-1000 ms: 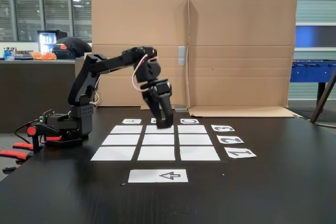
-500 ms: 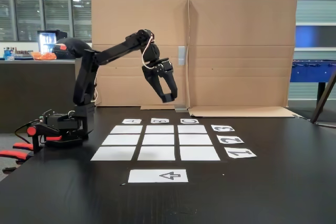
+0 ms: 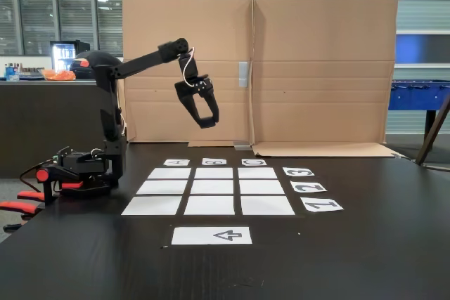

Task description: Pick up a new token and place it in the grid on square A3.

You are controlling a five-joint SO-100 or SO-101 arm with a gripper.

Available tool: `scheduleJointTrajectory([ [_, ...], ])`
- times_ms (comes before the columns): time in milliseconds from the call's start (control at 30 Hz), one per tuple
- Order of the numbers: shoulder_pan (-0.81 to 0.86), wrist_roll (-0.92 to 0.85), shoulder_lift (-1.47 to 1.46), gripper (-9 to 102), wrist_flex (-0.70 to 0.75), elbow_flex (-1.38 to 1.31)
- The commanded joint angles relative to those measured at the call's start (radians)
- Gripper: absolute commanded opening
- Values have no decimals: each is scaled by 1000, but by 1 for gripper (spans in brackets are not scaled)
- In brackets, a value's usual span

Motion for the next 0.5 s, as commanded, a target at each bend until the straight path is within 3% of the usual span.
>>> scheduleJointTrajectory([
  [0, -67, -2, 101, 12, -20, 60],
  [467, -373, -3, 298, 12, -87, 302],
])
